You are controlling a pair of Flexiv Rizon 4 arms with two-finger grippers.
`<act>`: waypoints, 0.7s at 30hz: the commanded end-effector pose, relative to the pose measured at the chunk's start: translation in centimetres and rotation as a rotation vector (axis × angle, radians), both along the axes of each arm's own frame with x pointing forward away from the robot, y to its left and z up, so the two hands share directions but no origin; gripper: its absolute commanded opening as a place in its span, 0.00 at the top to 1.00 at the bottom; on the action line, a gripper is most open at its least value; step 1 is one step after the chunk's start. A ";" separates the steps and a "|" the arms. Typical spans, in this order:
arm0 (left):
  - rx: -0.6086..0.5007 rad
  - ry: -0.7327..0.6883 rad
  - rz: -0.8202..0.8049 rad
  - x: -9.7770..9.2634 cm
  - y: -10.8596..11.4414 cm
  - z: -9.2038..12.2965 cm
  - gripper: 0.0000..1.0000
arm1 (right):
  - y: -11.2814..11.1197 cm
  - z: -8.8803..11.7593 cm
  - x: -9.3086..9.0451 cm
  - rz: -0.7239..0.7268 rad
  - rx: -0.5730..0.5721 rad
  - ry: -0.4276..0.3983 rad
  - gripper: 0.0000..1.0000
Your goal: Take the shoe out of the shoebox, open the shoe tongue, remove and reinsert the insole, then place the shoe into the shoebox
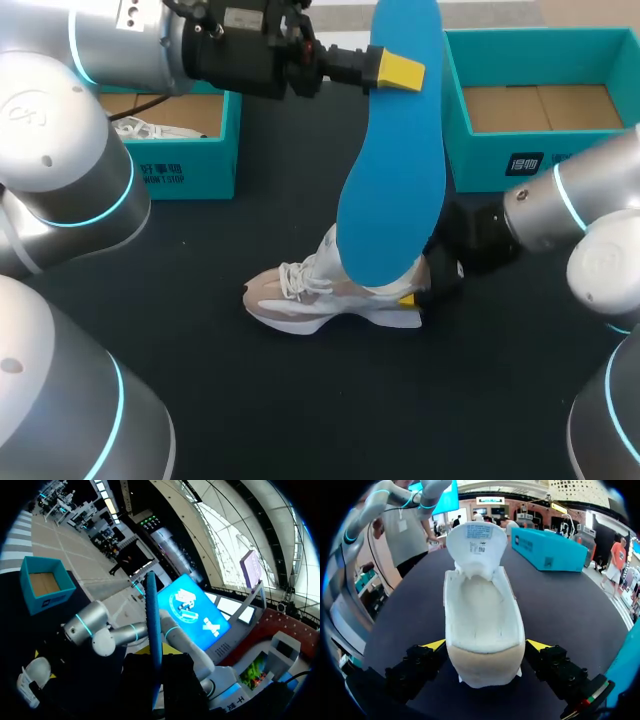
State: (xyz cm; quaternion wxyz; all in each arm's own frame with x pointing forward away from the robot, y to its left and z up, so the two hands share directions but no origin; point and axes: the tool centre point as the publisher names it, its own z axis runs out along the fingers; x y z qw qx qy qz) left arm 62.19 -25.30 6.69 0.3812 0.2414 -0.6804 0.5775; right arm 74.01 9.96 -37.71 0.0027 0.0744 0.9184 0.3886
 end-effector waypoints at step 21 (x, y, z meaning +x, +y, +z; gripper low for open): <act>0.000 0.001 0.002 -0.1 0.0 -0.1 1.00 | -0.5 3.3 -1.2 -0.061 -0.276 0.062 0.00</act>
